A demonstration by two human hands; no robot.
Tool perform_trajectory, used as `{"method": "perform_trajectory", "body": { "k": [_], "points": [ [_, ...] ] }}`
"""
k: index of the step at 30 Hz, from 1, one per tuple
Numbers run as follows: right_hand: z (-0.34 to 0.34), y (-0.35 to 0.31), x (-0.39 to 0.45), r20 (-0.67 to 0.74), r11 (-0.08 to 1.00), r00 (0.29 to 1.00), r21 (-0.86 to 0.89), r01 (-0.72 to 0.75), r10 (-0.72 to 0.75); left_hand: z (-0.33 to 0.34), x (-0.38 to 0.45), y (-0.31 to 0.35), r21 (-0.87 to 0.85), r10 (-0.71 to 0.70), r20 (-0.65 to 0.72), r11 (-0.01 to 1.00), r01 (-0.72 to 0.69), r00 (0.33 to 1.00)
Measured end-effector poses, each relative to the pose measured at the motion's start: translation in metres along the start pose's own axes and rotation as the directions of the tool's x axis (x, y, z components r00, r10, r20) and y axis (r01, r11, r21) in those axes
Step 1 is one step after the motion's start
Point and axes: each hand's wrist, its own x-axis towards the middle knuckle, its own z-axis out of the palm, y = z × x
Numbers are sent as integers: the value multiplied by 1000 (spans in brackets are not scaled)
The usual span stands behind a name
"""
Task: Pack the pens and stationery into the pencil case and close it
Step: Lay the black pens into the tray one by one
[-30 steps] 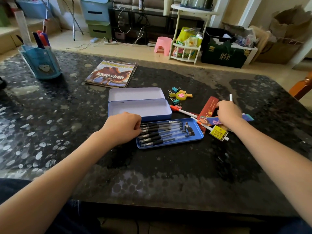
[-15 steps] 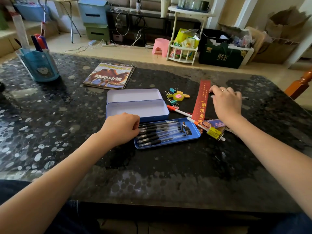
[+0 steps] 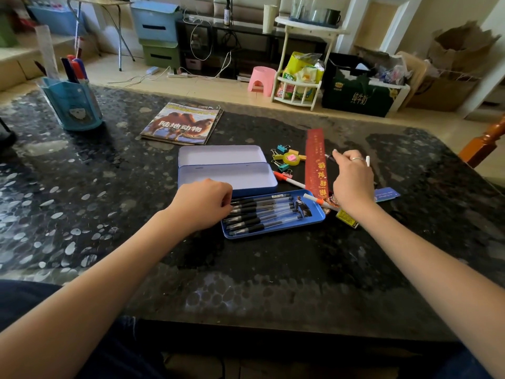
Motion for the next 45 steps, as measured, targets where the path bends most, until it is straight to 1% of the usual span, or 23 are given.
{"method": "perform_trajectory", "body": {
  "k": [5,7,8,10,12,15,18,20,25,28,31,32,33,34,35,36,39,41,42,43,45],
  "points": [
    [7,-4,-11,-134,993,988,100,-65,78,0,-1,1,-9,9,12,1000,-9,1000],
    [9,-7,-14,-129,981,991,192,-10,35,-1,-1,1,-9,12,11,1000,-12,1000],
    [9,-9,-17,-98,968,995,246,45,-21,-1,-1,2,-8,14,12,1000,-14,1000],
    [7,-16,-24,8,919,989,368,137,-151,-2,-1,2,-9,14,17,1000,-14,1000],
    [2,-26,-35,143,856,961,499,136,-237,-4,-2,2,-13,11,27,1000,-11,1000],
    [-6,-39,-54,307,774,877,624,108,-370,-5,-3,2,-23,7,49,1000,-6,999],
    [-8,-47,-69,427,761,766,638,122,-481,-6,-4,1,-32,-1,55,999,2,998],
    [-6,-50,-73,457,758,733,640,123,-504,-5,-5,0,-41,0,58,999,3,998],
    [-2,-57,-75,419,737,752,663,129,-509,-4,-3,-1,-53,-9,72,998,13,997],
    [-1,-61,-74,415,770,768,618,156,-488,-4,-3,-1,-53,-4,71,999,7,997],
    [-4,-63,-73,432,803,761,565,190,-484,-5,-4,-1,-49,-11,75,999,14,997],
    [-6,-63,-73,436,825,758,515,231,-484,-5,-4,-1,-48,-13,76,999,17,997],
    [-8,-62,-74,420,845,757,428,321,-501,-6,-4,-1,-48,-16,77,999,20,997],
    [-9,-62,-76,387,839,749,326,435,-538,-6,-4,-1,-49,-19,79,999,23,997],
    [-10,-61,-77,358,810,727,247,531,-586,-6,-4,-1,-50,-21,81,998,25,996],
    [-11,-60,-79,345,786,708,226,575,-617,-6,-4,-1,-52,-23,86,998,28,996],
    [-12,-61,-83,401,795,687,319,515,-606,-6,-3,-1,-57,-31,97,998,36,995],
    [-9,-62,-86,407,791,681,363,492,-610,-6,-3,-1,-69,-32,95,997,39,995],
    [-8,-62,-88,386,794,700,388,468,-601,-5,-3,-1,-79,-32,92,996,40,995],
    [-6,-62,-88,349,803,742,423,420,-572,-5,-3,-2,-93,-32,87,995,40,996],
    [-4,-61,-88,258,830,860,482,280,-440,-5,-2,-3,-126,-35,82,991,45,996]
  ]
}}
